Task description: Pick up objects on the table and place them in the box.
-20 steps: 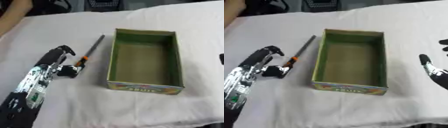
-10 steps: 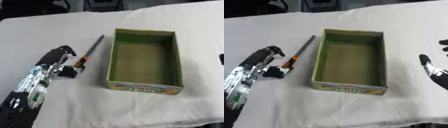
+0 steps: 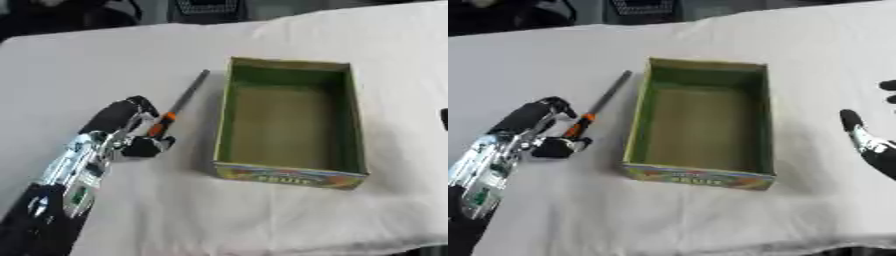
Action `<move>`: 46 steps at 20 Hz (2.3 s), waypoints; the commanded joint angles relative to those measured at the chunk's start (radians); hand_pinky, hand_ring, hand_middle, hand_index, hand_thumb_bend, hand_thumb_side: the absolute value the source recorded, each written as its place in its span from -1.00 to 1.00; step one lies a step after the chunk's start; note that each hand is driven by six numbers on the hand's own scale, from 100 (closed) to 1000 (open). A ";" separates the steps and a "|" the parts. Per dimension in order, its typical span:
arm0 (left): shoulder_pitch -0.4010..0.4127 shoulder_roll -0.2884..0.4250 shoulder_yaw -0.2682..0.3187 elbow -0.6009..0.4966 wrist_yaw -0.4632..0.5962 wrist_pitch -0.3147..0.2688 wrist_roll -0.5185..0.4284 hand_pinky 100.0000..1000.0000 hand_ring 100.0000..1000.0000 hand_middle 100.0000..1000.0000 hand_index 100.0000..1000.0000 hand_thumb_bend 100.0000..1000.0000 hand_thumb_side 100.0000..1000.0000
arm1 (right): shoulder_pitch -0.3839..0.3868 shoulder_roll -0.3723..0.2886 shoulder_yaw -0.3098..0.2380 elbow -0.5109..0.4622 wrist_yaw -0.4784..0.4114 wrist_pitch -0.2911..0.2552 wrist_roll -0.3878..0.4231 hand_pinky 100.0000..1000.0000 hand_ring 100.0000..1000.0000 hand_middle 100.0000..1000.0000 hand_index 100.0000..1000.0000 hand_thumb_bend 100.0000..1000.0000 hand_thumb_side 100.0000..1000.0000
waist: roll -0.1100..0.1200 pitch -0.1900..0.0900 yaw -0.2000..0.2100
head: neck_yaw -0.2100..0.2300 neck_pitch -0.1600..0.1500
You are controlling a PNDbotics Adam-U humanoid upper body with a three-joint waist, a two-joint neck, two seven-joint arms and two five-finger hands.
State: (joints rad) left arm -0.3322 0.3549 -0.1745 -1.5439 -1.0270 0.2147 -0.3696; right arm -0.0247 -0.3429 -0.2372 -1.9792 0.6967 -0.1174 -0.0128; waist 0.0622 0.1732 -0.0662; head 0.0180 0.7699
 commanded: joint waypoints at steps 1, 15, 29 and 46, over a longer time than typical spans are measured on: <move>-0.017 -0.001 -0.001 0.000 -0.009 -0.004 0.001 0.80 0.71 0.70 0.51 0.06 -0.23 | 0.000 -0.021 -0.002 -0.021 -0.003 0.001 0.002 0.03 0.19 0.34 0.45 -0.08 0.17 | -0.002 -0.016 -0.002 | 0.006 0.000; -0.036 -0.033 0.008 0.047 -0.046 0.005 0.011 0.80 0.66 0.67 0.50 0.04 -0.24 | 0.001 -0.020 -0.003 -0.021 -0.003 0.000 0.002 0.03 0.20 0.34 0.45 -0.09 0.17 | -0.003 -0.016 -0.002 | 0.006 0.000; -0.027 0.069 0.006 0.082 0.037 0.018 -0.024 0.54 0.47 0.55 0.48 -0.24 -0.42 | 0.005 -0.030 -0.005 -0.021 -0.001 0.004 0.005 0.02 0.19 0.34 0.45 -0.10 0.18 | 0.012 -0.024 -0.006 | 0.019 0.000; -0.013 0.159 -0.002 0.083 0.175 0.040 -0.021 -0.71 -0.44 -0.10 0.29 -0.43 -0.48 | 0.006 -0.032 -0.007 -0.021 0.002 0.006 0.006 0.02 0.19 0.34 0.45 -0.11 0.18 | 0.016 -0.026 -0.007 | 0.024 0.000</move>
State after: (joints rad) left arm -0.3478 0.4796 -0.1807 -1.4581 -0.8631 0.2491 -0.3909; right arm -0.0194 -0.3518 -0.2378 -1.9792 0.6967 -0.1129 -0.0082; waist 0.0816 0.1599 -0.0749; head 0.0360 0.7699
